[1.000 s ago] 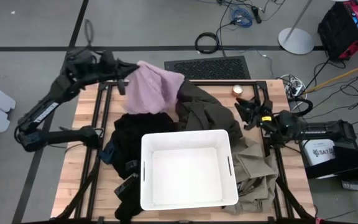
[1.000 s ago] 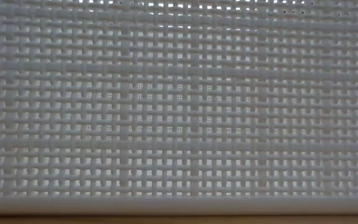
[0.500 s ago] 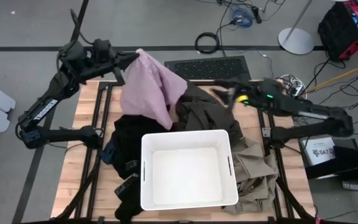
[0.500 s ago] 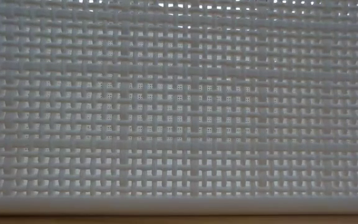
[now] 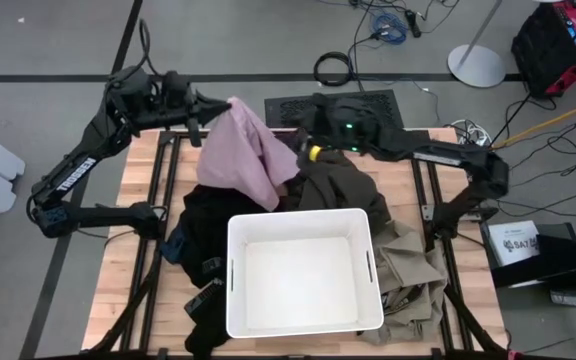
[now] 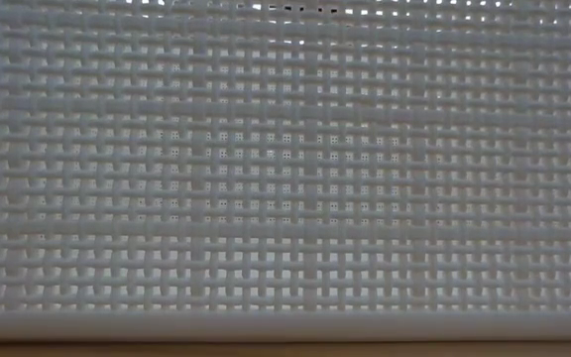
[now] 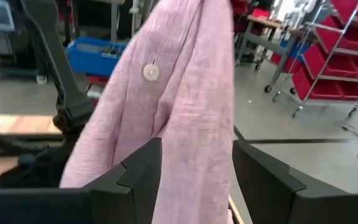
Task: Sort clothes
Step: Put the pink polo shirt into the white bin
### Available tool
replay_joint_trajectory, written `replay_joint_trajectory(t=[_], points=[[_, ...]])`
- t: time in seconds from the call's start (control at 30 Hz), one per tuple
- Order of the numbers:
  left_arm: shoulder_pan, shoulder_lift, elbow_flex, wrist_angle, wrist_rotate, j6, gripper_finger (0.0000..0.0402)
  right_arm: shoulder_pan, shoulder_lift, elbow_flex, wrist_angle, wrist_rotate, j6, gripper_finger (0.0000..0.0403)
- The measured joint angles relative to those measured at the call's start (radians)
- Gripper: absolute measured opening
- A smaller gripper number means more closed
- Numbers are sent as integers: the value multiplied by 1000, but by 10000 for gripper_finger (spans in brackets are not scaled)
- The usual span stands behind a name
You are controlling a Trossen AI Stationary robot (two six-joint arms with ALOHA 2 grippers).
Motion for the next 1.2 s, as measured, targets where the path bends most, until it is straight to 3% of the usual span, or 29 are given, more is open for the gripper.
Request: replay_joint_trajectory(t=[0.47,0.53,0.67,0.7,0.83,0.93,1.07,1.2], points=[[0,0,0,-37,0,21,0,-11,184,155,-78,7,-16,179],[0,0,0,-41,0,26,0,-12,191,159,-85,11,-44,153],[0,0,0,-100,0,69,0,-12,185,159,-86,12,-109,33],[0,0,0,-138,0,86,0,-12,180,159,-86,14,-120,18],[0,0,0,-347,-32,187,2,-11,140,159,-104,90,-165,3],[0,0,0,-468,-137,235,9,-12,109,159,-117,139,-197,1],[0,1,-1,-531,-217,233,25,-10,90,159,-124,137,-204,0],[-11,0,-12,-542,-224,236,60,-13,90,159,-157,147,-202,0]])
